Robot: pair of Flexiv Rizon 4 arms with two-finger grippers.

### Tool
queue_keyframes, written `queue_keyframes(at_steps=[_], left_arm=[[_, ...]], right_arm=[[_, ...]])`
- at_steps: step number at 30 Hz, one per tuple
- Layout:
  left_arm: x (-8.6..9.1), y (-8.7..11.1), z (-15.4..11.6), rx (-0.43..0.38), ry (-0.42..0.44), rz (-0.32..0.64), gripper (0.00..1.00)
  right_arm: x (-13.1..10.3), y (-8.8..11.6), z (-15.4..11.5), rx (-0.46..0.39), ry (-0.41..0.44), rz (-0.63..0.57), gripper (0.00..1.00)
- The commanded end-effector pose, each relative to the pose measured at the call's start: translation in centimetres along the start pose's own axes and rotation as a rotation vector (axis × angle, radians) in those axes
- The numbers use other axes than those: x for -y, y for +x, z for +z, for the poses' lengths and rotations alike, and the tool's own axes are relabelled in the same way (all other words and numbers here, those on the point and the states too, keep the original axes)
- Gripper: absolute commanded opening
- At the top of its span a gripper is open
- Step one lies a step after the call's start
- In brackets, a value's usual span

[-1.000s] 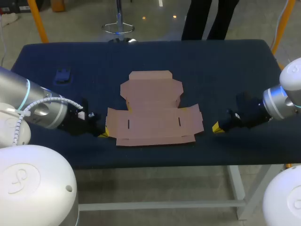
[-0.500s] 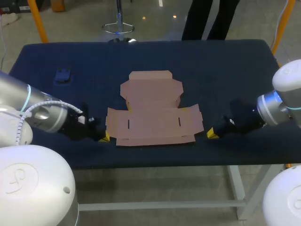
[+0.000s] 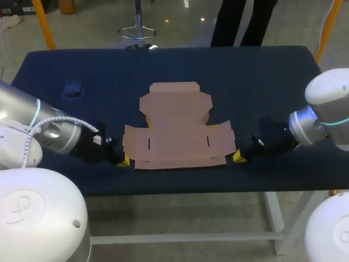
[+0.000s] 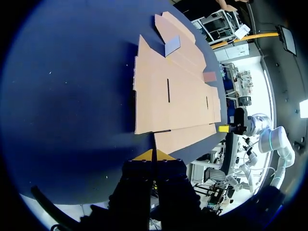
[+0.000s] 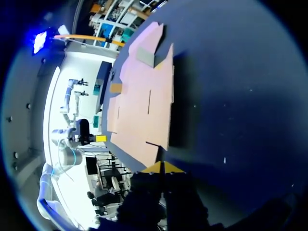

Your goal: Assemble the packaging by folding the flat box into shape, placing the metal phone stand inside, and closing the box properly

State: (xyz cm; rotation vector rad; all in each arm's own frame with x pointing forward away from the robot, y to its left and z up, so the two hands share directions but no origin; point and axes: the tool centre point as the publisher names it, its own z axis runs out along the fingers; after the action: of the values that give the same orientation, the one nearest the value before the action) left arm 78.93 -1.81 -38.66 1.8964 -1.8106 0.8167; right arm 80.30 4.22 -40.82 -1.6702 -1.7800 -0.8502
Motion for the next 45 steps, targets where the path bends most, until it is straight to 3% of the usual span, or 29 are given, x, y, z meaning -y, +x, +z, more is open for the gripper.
queue_keyframes(at_steps=[1,45], left_arm=[[0.4,-0.5,0.6,-0.008,-0.012,-0.006,0.0],[0.0,-1.1,3.1,-0.056,-0.106,-0.049,0.0]], right_arm=[[-0.2,-0.2,0.8,-0.01,0.005,-0.001,0.0],[-1.3,-0.1,3.0,-0.002,0.024,0.015,0.0]])
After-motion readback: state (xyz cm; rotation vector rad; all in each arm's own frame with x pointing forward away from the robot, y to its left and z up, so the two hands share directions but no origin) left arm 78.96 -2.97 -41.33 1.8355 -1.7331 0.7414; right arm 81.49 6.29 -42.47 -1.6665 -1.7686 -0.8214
